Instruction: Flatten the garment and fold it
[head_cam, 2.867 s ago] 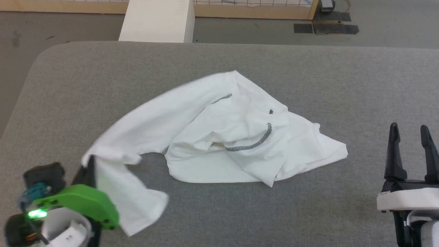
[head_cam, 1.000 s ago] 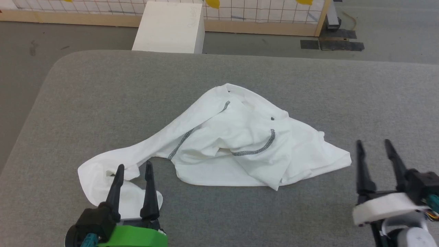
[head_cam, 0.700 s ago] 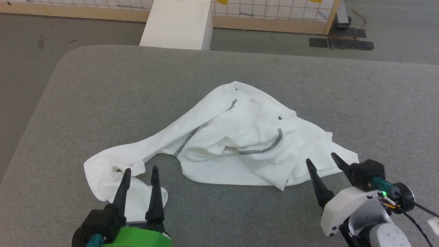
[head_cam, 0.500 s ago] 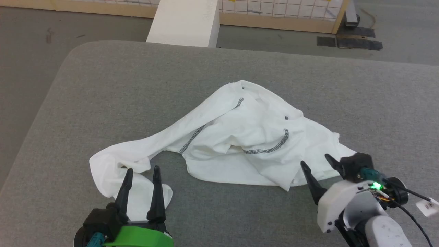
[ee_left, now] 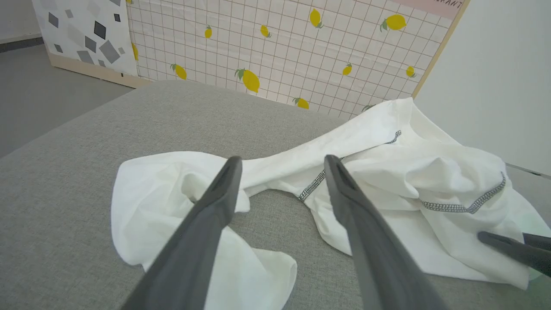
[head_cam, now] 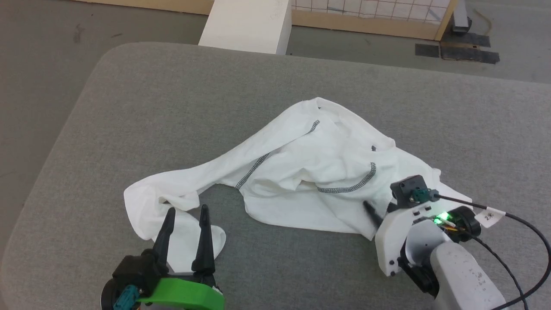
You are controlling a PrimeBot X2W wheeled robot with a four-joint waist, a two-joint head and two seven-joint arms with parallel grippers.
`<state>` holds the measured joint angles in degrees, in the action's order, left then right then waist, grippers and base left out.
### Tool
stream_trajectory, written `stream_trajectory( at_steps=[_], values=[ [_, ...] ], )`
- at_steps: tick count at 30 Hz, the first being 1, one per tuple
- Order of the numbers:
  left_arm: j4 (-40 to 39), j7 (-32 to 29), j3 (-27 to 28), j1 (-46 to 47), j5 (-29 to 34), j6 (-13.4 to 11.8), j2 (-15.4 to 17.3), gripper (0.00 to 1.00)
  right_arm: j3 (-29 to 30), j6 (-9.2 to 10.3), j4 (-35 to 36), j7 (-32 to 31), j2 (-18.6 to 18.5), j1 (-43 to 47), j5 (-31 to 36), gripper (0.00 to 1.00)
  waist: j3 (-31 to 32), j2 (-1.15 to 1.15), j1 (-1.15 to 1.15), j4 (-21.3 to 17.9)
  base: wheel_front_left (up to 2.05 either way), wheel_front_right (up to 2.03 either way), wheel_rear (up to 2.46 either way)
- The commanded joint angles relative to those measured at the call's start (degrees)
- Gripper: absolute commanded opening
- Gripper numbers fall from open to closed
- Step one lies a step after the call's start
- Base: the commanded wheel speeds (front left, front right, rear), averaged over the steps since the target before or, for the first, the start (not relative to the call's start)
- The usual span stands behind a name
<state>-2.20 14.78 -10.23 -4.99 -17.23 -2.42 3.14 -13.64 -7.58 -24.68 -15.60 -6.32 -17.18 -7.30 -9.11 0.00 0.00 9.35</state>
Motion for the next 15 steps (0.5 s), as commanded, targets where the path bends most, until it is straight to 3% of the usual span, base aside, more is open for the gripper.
stream_trajectory(
  at_steps=[1, 7, 15],
  values=[
    [0.28, 0.21, -0.03, 1.25, -0.78, -0.23, -0.25, 1.00, 0.06, 0.09, -0.88, 0.62, 0.16, -1.41, -0.05, 0.00, -0.20, 0.00, 0.00, 0.18, 0.00, 0.00, 0.00],
    [0.61, 0.21, 0.44, 1.07, -0.81, -0.54, -0.25, 1.00, -0.86, 0.09, 1.17, 1.34, -1.63, -3.75, -1.43, 0.00, -0.12, 0.00, 0.00, -0.69, 0.00, 0.00, 0.00],
    [0.86, 0.21, 0.13, 1.06, -1.15, -0.57, -0.26, 1.00, 5.66, 0.09, 15.81, 2.21, -8.53, -6.45, -3.21, 0.00, 0.79, 0.00, 0.00, -2.89, 0.00, 0.00, 0.00]
  ],
)
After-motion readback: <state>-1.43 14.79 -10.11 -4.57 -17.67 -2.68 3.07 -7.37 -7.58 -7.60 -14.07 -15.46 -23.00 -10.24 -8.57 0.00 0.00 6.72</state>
